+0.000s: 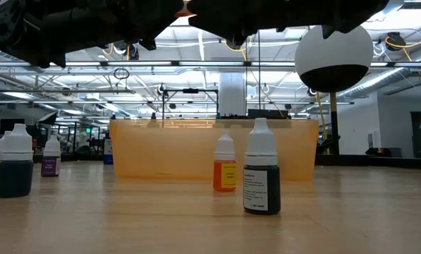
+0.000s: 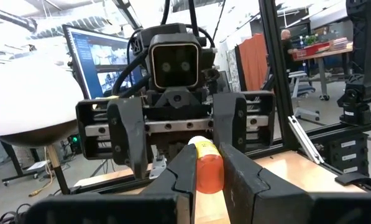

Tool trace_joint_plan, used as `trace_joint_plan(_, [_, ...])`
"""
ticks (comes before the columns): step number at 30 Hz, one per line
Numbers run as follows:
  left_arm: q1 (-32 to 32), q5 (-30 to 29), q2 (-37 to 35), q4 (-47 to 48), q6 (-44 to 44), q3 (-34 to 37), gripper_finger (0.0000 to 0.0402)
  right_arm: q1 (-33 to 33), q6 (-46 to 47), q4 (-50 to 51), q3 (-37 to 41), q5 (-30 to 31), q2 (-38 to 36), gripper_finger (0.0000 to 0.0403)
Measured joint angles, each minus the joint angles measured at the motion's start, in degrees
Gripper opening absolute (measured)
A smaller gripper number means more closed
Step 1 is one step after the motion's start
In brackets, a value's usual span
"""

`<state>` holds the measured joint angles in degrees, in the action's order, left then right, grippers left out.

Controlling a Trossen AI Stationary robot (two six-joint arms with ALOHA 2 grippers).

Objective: Pick & Place food coloring
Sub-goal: Put the small orange food coloring bottle into the orange bin

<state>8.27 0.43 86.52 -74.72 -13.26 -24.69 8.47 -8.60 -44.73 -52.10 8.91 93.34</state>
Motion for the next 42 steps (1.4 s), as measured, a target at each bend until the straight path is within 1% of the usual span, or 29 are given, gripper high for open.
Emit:
trace_joint_plan(6, [0.0,0.0,0.0,0.0,0.0,0.0,0.0052,0.0,0.0,-0.1,0.0,0.0,0.0,0.0216])
trace_joint_plan(12, [0.0,0.0,0.0,0.2,0.0,0.0,0.0052,0.0,0.0,-0.2,0.0,-0.2,0.0,0.0183])
trace_joint_plan(15, [0.0,0.0,0.0,0.2,0.2,0.0,0.0052,0.0,0.0,-0.1,0.0,-0.2,0.0,0.0156])
trace_joint_plan(17, [0.0,0.0,0.0,0.2,0.2,0.0,0.0052,0.1,-0.1,0.0,0.0,-0.3,0.0,0.013])
trace_joint_plan(19, [0.0,-0.2,0.0,0.4,0.2,0.0,0.0052,0.0,-1.0,0.7,0.0,-1.2,0.0,0.0097])
trace_joint_plan(21, [0.0,-0.1,0.0,0.6,0.2,0.0,0.0052,0.0,-2.4,1.4,0.0,-2.7,0.0,0.0054])
trace_joint_plan(22, [0.0,-0.2,0.0,0.6,0.2,0.0,0.0052,0.0,-3.1,1.7,0.0,-3.1,-0.1,0.0041])
trace_joint_plan(24, [0.0,-0.2,0.0,0.6,0.2,0.0,0.0059,0.4,-4.6,3.8,-0.8,-2.8,-0.2,0.0041])
trace_joint_plan(27, [0.1,-0.1,-0.3,0.7,0.4,0.0,0.0106,1.1,-5.2,15.8,-4.9,-1.9,-1.9,0.0041])
trace_joint_plan(30, [0.1,-0.5,-2.0,0.0,2.2,0.0,0.0156,2.6,-5.8,33.8,-11.1,3.2,-3.0,0.0041])
trace_joint_plan(33, [0.1,-0.6,-4.8,1.5,4.6,0.3,0.0194,4.0,-5.5,49.0,-19.5,7.8,-3.1,0.0041])
trace_joint_plan(35, [0.1,-0.8,-7.3,3.5,4.9,0.8,0.0213,4.4,-3.9,59.6,-25.6,8.9,-3.1,0.0041])
trace_joint_plan(39, [0.1,-3.5,-12.4,10.9,5.1,1.7,0.0237,3.3,3.0,79.0,-35.9,8.9,-2.4,0.0041])
trace_joint_plan(42, [0.1,-5.6,-14.9,15.8,6.4,1.7,0.0245,1.3,8.4,88.8,-40.5,9.1,-2.0,0.0041])
